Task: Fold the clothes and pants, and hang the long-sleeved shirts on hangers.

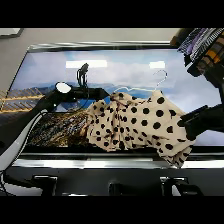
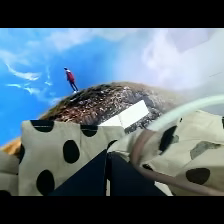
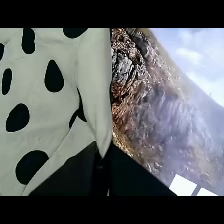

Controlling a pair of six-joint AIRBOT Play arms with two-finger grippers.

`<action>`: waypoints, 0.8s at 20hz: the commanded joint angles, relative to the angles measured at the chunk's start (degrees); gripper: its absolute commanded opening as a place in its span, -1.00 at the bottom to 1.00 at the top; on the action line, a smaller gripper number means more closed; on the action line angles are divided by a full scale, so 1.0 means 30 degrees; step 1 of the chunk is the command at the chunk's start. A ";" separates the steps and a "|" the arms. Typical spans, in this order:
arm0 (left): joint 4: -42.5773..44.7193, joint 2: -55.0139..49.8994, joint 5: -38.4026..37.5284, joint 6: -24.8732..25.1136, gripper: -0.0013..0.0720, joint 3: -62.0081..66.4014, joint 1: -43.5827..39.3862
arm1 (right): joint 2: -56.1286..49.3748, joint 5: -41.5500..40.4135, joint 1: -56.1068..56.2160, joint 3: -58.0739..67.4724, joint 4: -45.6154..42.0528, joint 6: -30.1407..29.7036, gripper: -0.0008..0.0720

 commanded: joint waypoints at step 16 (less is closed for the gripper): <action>0.2251 -0.0102 -0.0729 -0.1756 -0.91 0.1625 0.0095 | 0.0444 0.0758 0.0007 0.1428 -0.0058 -0.0940 -0.90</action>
